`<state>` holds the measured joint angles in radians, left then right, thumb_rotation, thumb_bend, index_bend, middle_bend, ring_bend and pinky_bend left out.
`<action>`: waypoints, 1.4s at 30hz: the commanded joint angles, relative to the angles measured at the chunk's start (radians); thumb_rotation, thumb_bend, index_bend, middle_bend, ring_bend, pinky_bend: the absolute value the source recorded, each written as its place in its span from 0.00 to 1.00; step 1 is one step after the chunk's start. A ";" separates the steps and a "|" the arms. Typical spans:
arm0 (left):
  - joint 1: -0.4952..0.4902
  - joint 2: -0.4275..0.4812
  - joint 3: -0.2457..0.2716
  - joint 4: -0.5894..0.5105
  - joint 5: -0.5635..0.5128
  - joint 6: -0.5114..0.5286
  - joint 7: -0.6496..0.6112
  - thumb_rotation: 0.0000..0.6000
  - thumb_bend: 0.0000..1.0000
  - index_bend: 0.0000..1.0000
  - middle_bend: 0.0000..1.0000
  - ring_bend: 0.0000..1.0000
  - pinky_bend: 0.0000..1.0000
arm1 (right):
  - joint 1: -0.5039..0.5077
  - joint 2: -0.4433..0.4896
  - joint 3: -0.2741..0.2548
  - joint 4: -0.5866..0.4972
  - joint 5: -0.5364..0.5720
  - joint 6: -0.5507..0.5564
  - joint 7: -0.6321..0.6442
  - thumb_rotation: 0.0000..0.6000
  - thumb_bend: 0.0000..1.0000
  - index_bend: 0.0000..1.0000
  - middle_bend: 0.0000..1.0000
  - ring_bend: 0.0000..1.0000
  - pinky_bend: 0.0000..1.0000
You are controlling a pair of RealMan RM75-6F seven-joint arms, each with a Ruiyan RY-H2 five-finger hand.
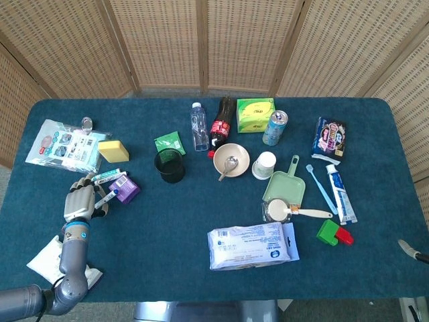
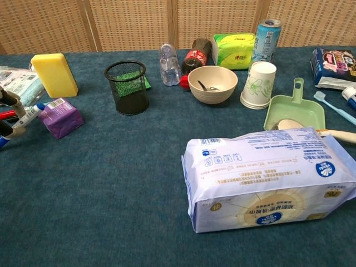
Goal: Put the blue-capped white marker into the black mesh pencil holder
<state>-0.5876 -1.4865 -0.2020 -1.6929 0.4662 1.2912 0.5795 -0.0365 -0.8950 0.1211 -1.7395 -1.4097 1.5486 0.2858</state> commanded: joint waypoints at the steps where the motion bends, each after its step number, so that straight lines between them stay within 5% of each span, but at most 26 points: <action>1: 0.008 0.009 -0.001 -0.012 0.017 -0.001 -0.013 1.00 0.46 0.50 0.00 0.00 0.07 | 0.000 0.000 0.001 0.001 0.001 -0.001 0.001 1.00 0.00 0.00 0.00 0.00 0.00; 16: 0.086 0.196 -0.025 -0.253 0.218 0.023 -0.162 1.00 0.45 0.51 0.00 0.00 0.10 | 0.002 -0.001 0.000 -0.001 -0.001 -0.003 -0.006 1.00 0.00 0.00 0.00 0.00 0.00; 26: 0.076 0.333 -0.106 -0.396 0.255 -0.006 -0.227 1.00 0.44 0.50 0.00 0.00 0.10 | 0.003 -0.003 -0.001 -0.002 -0.002 -0.005 -0.013 1.00 0.00 0.00 0.00 0.00 0.00; 35: -0.067 0.242 -0.269 -0.287 0.177 -0.071 -0.307 1.00 0.44 0.52 0.00 0.00 0.14 | 0.010 -0.010 -0.008 -0.002 -0.004 -0.020 -0.034 1.00 0.00 0.00 0.00 0.00 0.00; 42: -0.216 0.103 -0.331 -0.158 0.073 -0.068 -0.265 1.00 0.44 0.52 0.00 0.00 0.14 | 0.017 -0.013 -0.005 0.011 0.011 -0.038 -0.028 1.00 0.00 0.00 0.00 0.00 0.00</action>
<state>-0.7616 -1.3398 -0.5065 -1.8931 0.5688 1.2269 0.3055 -0.0201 -0.9082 0.1160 -1.7286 -1.3985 1.5106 0.2581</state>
